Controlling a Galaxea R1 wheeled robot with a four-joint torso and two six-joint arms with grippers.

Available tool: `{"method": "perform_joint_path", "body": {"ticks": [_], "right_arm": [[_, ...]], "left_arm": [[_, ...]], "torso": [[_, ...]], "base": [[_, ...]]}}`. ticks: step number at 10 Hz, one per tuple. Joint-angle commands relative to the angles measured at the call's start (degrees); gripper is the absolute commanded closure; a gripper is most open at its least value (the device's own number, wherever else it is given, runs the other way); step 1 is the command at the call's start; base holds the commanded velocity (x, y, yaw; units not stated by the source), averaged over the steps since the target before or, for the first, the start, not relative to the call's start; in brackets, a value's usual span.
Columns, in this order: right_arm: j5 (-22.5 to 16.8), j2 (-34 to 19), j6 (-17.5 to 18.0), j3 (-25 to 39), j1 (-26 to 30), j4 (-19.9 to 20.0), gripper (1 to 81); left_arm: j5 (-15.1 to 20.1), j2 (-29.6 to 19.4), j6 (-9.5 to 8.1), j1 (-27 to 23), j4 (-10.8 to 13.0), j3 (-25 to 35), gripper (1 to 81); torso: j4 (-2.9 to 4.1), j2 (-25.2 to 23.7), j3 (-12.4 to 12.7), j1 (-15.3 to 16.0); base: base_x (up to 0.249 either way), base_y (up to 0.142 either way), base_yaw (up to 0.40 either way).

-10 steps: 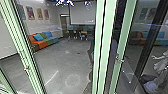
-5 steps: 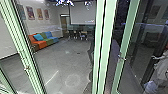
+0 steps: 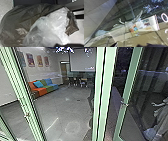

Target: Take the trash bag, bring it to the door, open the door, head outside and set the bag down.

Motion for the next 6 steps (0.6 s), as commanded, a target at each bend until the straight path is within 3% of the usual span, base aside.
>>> {"method": "perform_joint_path", "body": {"ticks": [1,3,6], "right_arm": [[4.98,4.76,0.08,-15.24,8.59,-1.25,1.0],[8.22,7.39,-0.19,-21.91,8.32,-1.16,1.0],[9.55,7.3,-0.36,-22.19,7.88,3.56,1.0]], "left_arm": [[4.95,-0.22,0.32,-1.41,-0.74,0.23,81.1],[4.87,-0.31,0.32,-0.97,-0.83,0.23,81.1],[4.87,-0.05,0.32,-0.97,-0.65,0.23,81.1]], "torso": [[0.0,0.0,0.0,0.0],[0.0,0.0,0.0,0.0],[0.0,0.0,0.0,0.0]], "base": [[0.0,0.0,0.0],[0.0,0.0,0.0],[0.0,0.0,0.0]]}}
